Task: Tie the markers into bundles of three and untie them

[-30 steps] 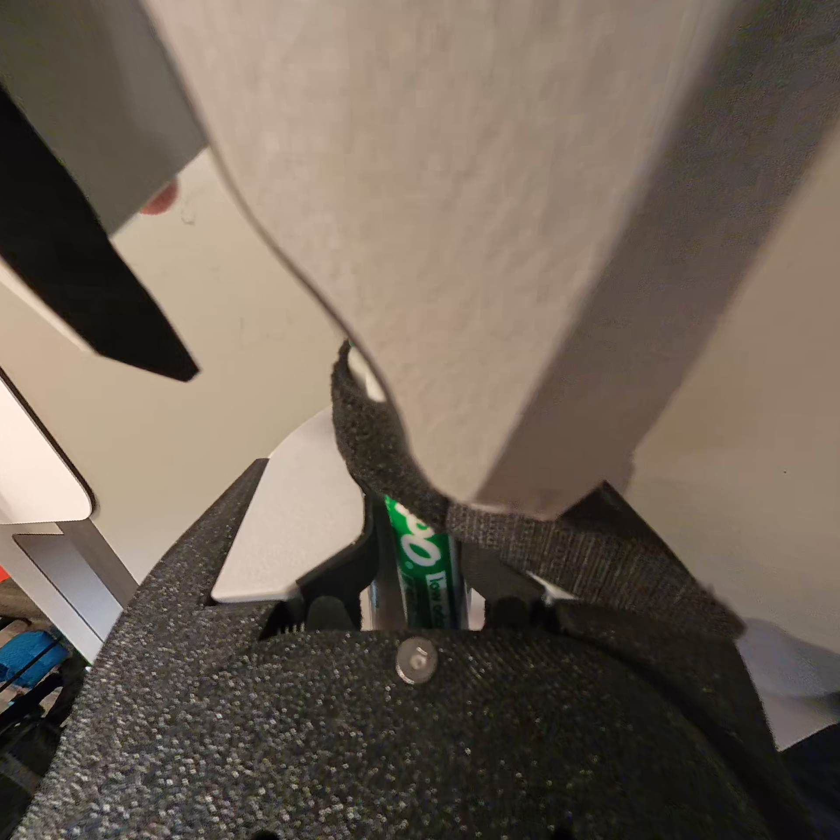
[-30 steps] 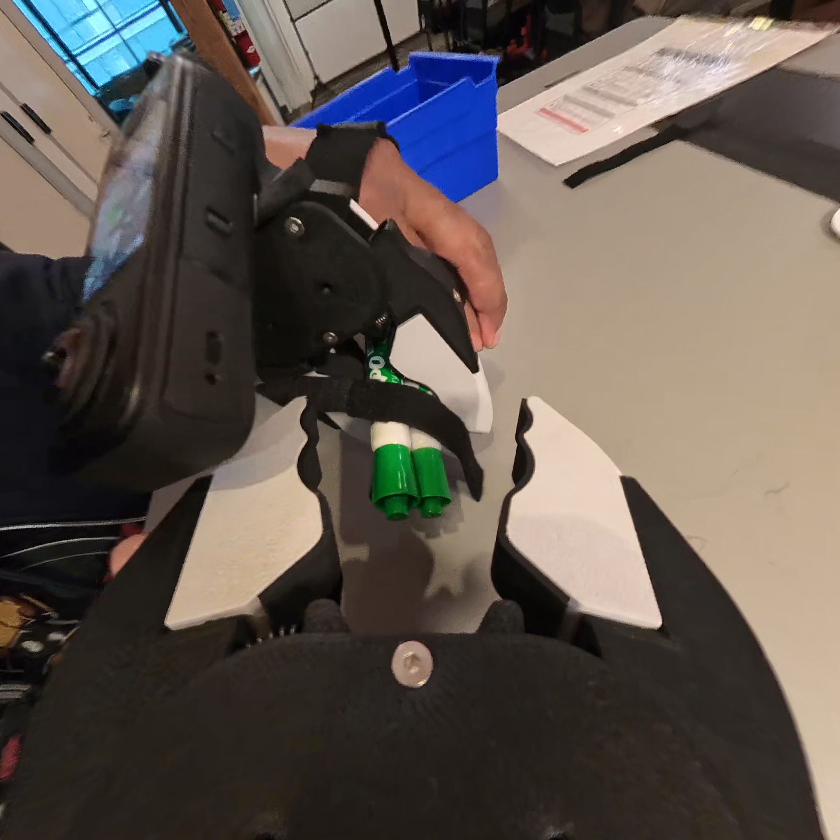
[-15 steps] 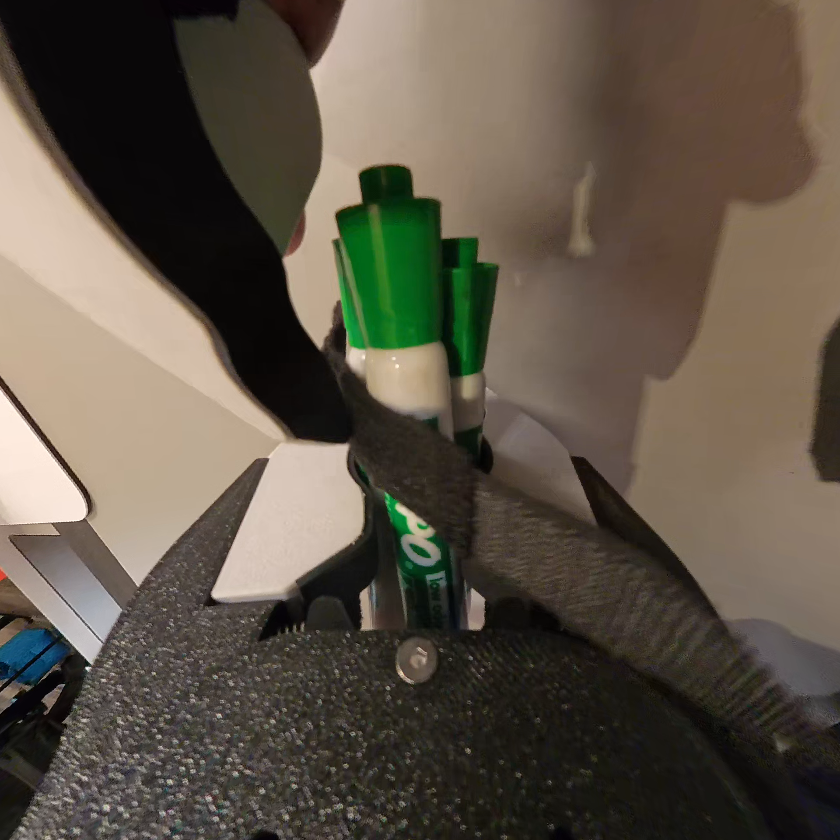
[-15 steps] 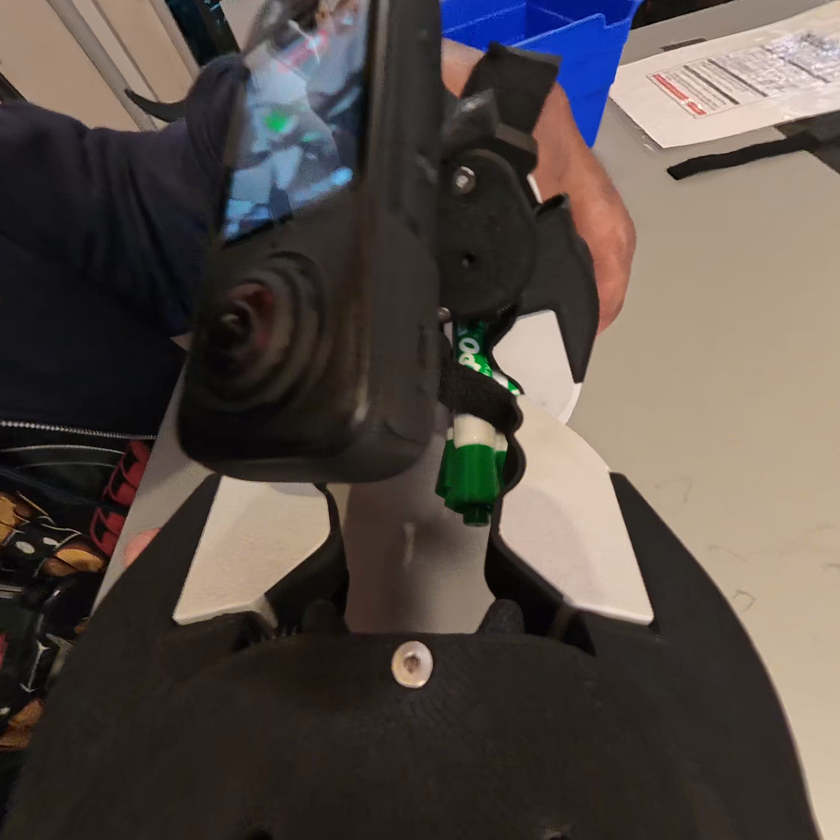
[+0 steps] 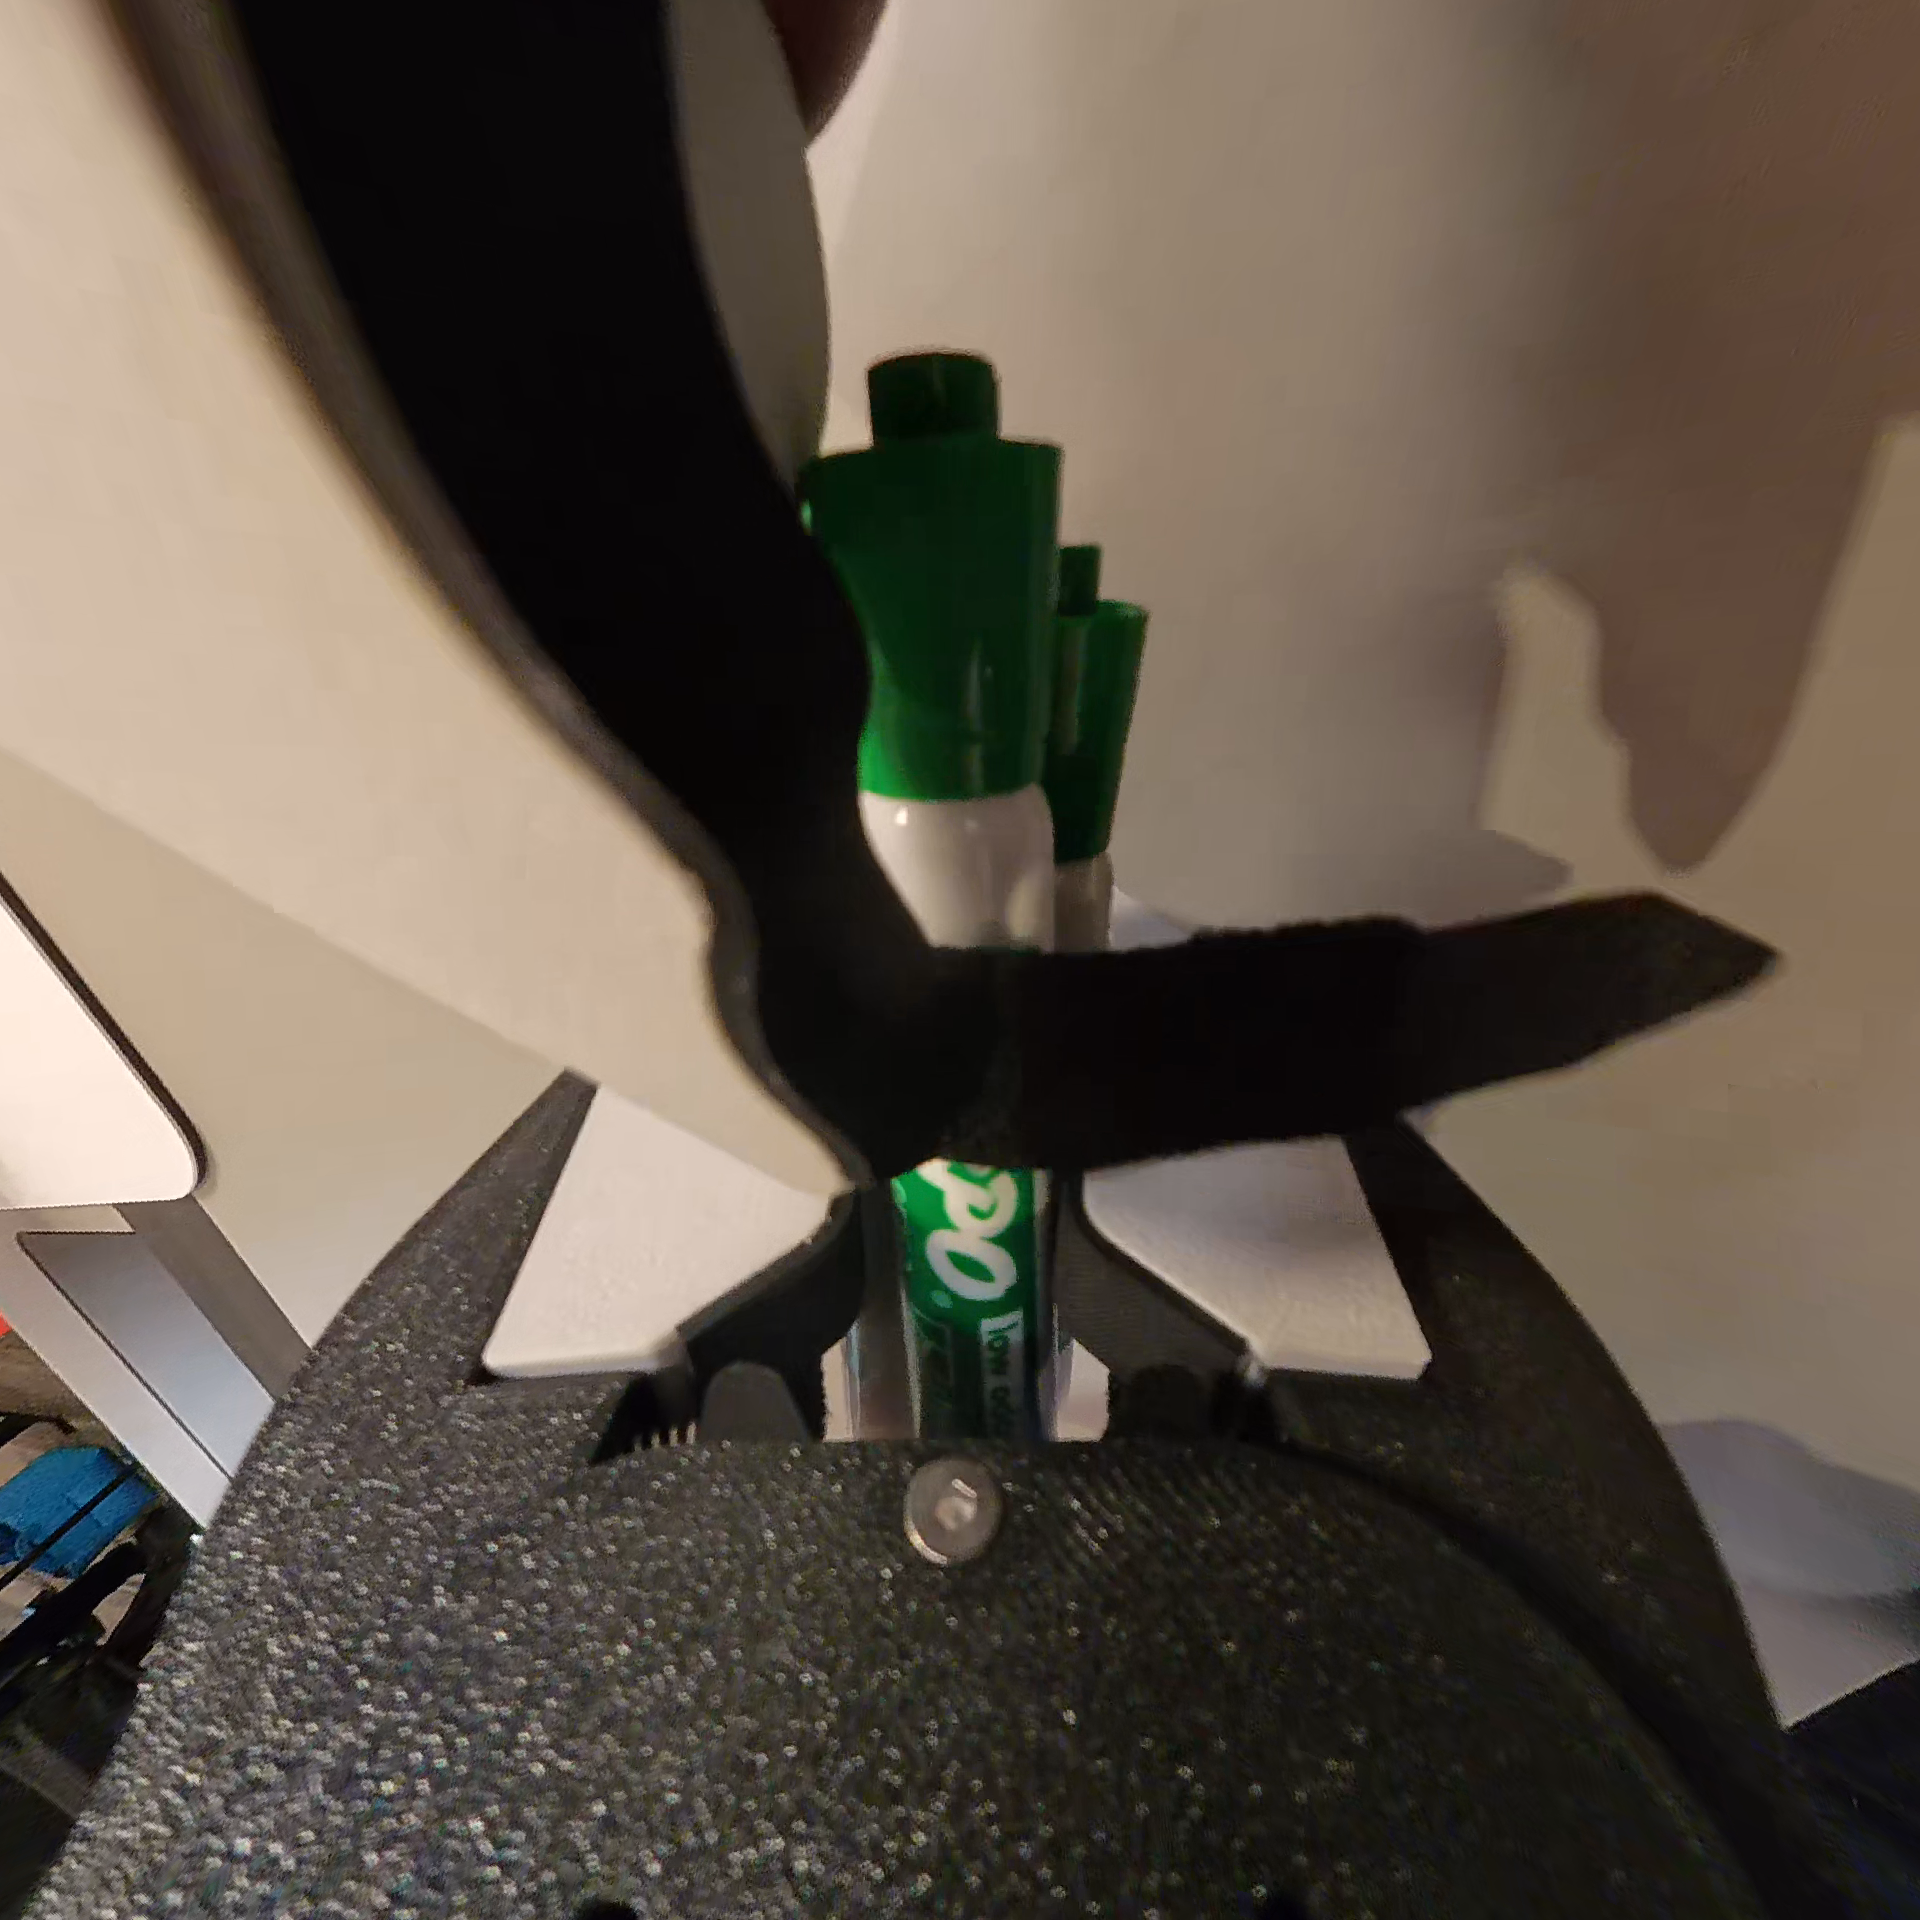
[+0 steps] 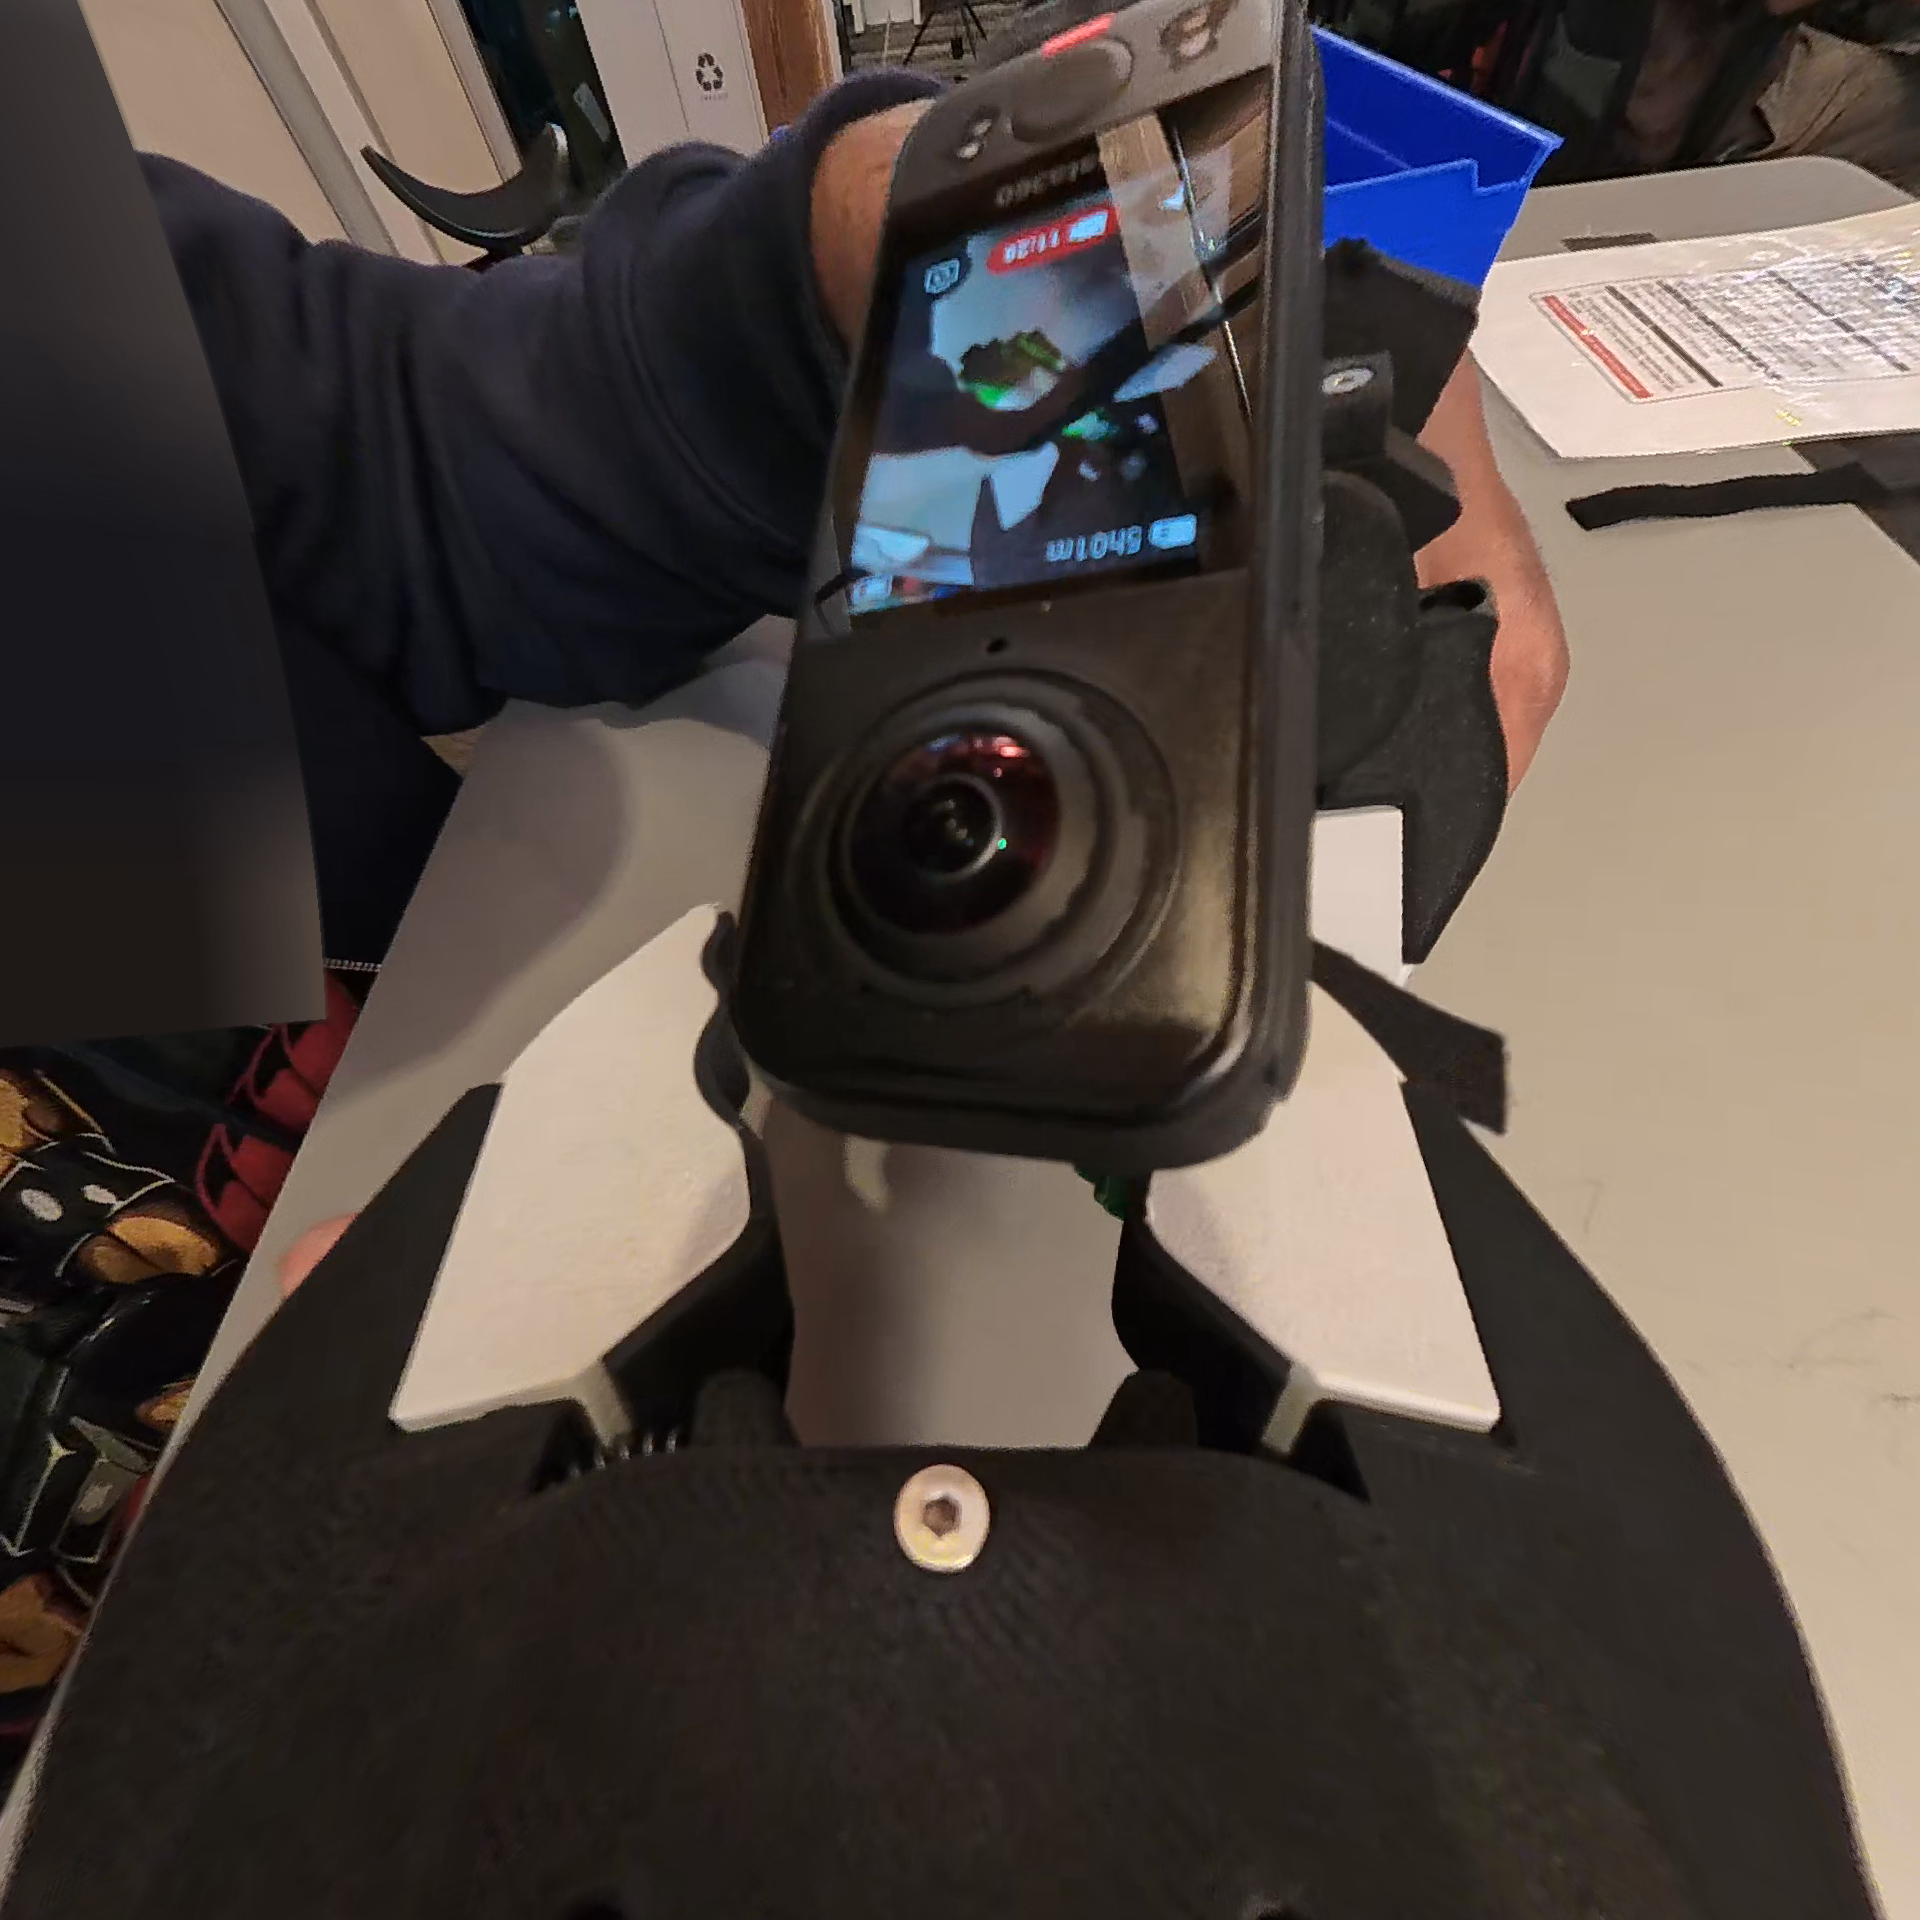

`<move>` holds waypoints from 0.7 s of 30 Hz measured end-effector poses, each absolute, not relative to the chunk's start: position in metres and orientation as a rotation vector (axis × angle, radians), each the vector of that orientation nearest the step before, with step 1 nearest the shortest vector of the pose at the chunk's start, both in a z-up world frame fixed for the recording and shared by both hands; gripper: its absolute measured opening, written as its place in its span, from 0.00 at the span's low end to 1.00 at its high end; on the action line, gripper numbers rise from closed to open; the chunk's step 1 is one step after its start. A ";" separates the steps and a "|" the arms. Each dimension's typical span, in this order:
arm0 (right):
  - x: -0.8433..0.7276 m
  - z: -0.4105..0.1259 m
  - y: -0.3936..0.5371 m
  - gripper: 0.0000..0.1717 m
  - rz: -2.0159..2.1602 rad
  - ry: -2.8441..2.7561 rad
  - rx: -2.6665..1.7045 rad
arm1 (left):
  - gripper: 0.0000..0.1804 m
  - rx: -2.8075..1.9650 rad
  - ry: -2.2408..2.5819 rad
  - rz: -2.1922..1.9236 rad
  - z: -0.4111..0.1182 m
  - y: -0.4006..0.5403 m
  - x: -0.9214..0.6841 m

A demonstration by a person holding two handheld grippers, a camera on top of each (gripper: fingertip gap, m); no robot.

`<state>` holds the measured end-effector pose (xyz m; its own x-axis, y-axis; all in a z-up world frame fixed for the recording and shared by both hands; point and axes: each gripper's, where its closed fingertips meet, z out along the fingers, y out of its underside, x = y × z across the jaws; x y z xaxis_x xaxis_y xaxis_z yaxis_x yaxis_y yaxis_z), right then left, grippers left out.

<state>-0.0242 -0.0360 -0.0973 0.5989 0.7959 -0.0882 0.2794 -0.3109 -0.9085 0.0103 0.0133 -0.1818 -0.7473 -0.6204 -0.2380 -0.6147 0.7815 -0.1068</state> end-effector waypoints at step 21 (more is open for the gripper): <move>-0.023 -0.107 -0.036 0.46 0.327 -0.950 -1.754 | 0.23 -0.991 2.709 -0.071 -0.181 0.015 0.009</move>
<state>-0.0225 -0.0361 -0.1071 0.6455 0.7310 0.2213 0.4393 -0.1183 -0.8905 0.0089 0.0155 -0.1806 -0.7351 -0.6408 -0.2213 -0.6283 0.7666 -0.1326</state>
